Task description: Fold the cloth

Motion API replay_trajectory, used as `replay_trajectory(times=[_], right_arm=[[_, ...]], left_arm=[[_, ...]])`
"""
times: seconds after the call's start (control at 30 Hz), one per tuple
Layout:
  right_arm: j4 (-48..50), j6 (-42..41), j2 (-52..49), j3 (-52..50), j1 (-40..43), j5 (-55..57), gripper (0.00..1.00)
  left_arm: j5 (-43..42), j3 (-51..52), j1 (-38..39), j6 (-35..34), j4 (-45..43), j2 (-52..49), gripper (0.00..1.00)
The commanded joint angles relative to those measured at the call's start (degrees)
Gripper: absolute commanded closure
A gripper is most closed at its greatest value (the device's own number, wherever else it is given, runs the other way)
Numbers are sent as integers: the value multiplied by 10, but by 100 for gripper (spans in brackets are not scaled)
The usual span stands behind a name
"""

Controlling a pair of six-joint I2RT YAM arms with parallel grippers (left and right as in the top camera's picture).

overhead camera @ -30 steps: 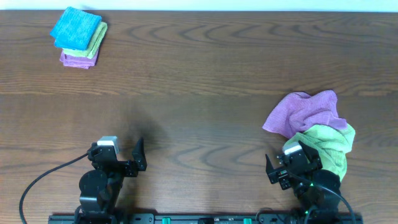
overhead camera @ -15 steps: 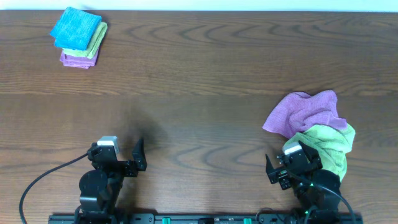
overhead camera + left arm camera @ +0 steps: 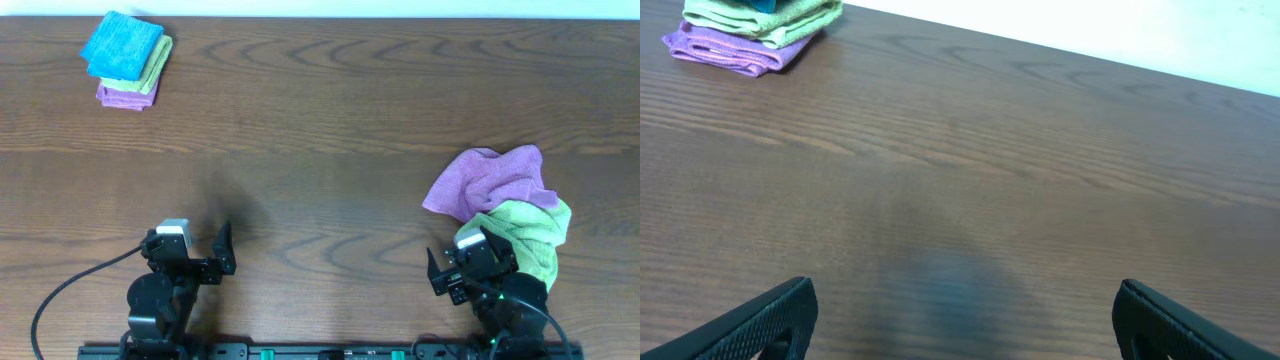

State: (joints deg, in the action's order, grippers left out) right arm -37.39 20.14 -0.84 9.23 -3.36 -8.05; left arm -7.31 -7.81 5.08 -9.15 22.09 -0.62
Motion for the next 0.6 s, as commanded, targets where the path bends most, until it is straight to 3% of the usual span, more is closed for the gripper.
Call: replay_trajectory(times=[0.0, 0.1, 0.23, 0.37, 0.47, 0.57], right_arm=[[1, 5, 5, -2, -5, 2, 1], [13, -3, 5, -2, -5, -4, 1], [69, -177, 5, -2, -5, -84, 1], [165, -219, 5, -2, -5, -83, 1], [255, -308, 5, -2, -3, -4, 1], [275, -325, 0, -2, -3, 132, 1]], left_arm=[[2, 12, -2, 0, 2, 4, 5], [2, 12, -2, 0, 2, 4, 5], [2, 12, -2, 0, 2, 4, 5], [2, 12, -2, 0, 2, 4, 5], [2, 12, -2, 0, 2, 4, 5], [2, 12, -2, 0, 2, 4, 5]])
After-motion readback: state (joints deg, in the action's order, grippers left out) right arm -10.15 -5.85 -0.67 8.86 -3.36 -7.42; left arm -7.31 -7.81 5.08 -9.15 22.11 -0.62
